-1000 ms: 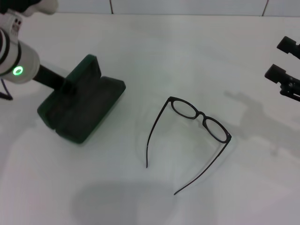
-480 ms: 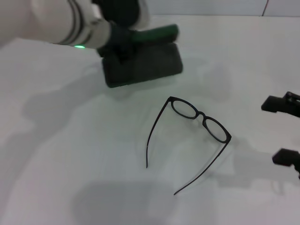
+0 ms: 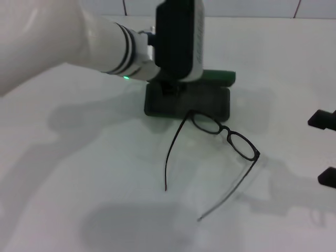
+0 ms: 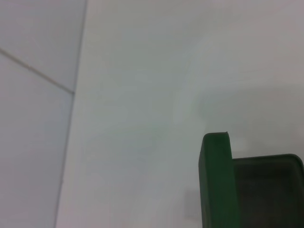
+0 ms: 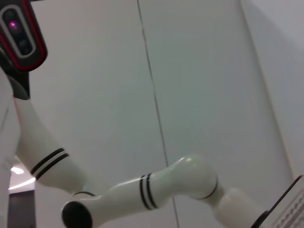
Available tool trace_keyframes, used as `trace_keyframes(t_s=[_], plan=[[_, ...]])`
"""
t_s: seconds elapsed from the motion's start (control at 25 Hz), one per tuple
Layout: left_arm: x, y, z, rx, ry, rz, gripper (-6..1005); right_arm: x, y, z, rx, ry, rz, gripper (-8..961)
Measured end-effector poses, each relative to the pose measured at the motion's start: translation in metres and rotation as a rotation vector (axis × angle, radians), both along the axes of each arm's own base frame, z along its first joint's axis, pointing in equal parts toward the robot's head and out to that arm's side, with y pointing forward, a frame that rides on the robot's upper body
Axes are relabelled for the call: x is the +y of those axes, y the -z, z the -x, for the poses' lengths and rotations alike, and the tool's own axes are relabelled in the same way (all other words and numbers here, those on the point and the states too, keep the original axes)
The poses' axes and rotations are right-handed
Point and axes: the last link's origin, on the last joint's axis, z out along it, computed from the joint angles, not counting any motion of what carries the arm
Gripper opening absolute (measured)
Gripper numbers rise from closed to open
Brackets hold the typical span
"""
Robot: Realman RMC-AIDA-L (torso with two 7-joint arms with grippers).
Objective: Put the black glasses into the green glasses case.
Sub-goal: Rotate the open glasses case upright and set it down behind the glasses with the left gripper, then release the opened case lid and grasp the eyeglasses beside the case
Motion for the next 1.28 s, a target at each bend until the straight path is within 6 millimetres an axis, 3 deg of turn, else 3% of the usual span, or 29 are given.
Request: trace_keyframes(t_s=[0.64, 0.84, 0.96, 1.08, 1.28], plan=[[0.003, 0.012, 0.01, -0.029, -0.056, -0.032, 209, 0.009, -0.001, 0.0, -0.018, 0.026, -0.022, 807], [0.0, 0.008, 0.003, -0.072, -0.054, -0.036, 338, 0.019, 0.001, -0.003, -0.052, 0.082, -0.013, 796], [-0.005, -0.003, -0.005, -0.123, -0.053, -0.052, 416, 0.032, 0.004, -0.006, -0.096, 0.152, -0.003, 789], [-0.011, -0.02, -0.014, -0.208, -0.065, -0.103, 419, 0.053, 0.011, -0.008, -0.194, 0.231, 0.04, 783], [-0.028, -0.059, -0.031, -0.486, -0.111, -0.211, 421, 0.091, 0.019, 0.009, -0.465, 0.292, 0.128, 772]])
